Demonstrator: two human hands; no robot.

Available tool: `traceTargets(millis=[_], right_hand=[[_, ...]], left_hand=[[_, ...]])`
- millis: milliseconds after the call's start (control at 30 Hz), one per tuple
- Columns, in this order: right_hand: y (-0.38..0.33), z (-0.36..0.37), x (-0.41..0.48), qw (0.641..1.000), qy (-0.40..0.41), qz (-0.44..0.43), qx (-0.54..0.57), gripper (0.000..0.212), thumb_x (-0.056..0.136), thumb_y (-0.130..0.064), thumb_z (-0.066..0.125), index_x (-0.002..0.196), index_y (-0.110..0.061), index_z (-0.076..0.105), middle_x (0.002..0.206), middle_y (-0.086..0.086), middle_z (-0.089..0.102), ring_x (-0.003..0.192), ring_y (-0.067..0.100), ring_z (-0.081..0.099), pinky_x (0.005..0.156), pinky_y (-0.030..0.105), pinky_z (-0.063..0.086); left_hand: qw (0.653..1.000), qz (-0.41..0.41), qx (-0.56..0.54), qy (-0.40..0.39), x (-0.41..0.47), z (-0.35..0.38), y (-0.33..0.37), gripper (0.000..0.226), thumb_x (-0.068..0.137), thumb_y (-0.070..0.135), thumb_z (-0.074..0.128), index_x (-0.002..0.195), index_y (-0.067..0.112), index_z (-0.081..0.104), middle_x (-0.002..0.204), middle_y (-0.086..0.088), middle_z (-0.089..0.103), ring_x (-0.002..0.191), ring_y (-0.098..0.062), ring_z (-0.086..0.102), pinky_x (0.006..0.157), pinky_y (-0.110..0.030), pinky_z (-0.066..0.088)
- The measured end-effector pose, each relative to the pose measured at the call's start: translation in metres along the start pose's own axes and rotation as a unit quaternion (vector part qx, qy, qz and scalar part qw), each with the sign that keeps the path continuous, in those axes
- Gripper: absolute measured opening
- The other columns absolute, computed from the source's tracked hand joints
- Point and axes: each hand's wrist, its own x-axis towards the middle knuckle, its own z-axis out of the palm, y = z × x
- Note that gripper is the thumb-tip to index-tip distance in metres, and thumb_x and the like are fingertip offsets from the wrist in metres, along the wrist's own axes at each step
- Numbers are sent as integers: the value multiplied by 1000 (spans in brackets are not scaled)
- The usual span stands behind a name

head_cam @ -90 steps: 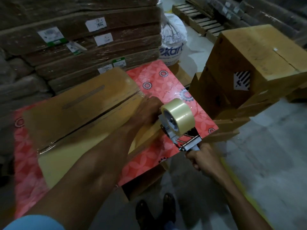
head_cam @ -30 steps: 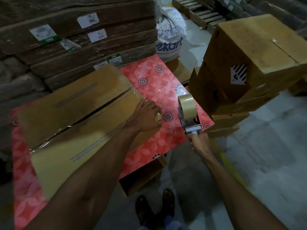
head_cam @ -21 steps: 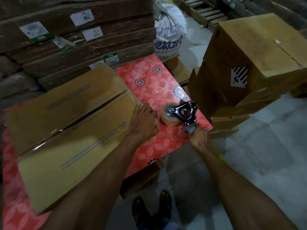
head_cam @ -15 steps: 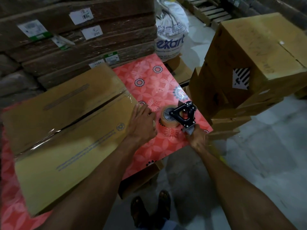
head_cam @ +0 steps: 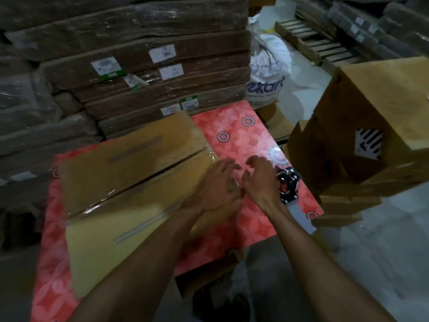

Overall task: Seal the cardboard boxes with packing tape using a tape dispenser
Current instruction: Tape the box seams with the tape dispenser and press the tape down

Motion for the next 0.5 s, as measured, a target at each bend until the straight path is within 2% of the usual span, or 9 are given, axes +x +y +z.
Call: traceTargets(millis=[100,200,300,367,433,500], right_hand=[[-43,33,30,989,-86,-102,56,20,84,-17,51,97,-13,66,94,11,67,91,33,60,81,41,48],[-72,60,60,976,-144,-162,27,32,79,-18,44,101,-8,65,100,14,67,95,36,61,86,40,48],[-83,78,78,965,-162,-195,-64,54,84,-16,45,133,6,53,135,27,55,127,41,50,110,44,40],[-87,81,78,961,-169,-198,-92,55,94,-14,44,144,10,41,150,28,43,140,41,39,119,42,29],[-85,83,69,965,-139,-198,-98,50,97,-14,44,141,9,47,146,27,48,137,39,45,117,42,32],[-83,80,59,975,-96,-169,-107,48,94,-25,37,126,3,60,131,22,61,122,37,56,106,43,44]], left_hand=[[995,-64,-41,66,15,-43,-50,52,89,37,58,130,6,56,129,-14,56,119,-30,55,105,-43,42],[990,-135,16,36,40,-85,-105,58,92,32,54,138,-3,49,136,-24,53,121,-39,54,105,-43,41],[974,-201,100,-29,76,-115,-145,81,85,50,34,147,-2,38,148,-25,42,135,-41,42,110,-44,35],[958,-236,134,-90,94,-119,-158,85,90,60,33,153,4,29,158,-21,29,146,-36,28,116,-47,28],[950,-238,160,-127,101,-112,-162,82,97,62,41,157,9,21,164,-17,18,151,-34,17,120,-47,21],[947,-209,204,-134,101,-105,-157,86,94,68,41,156,12,22,163,-16,19,148,-36,19,120,-46,21]])
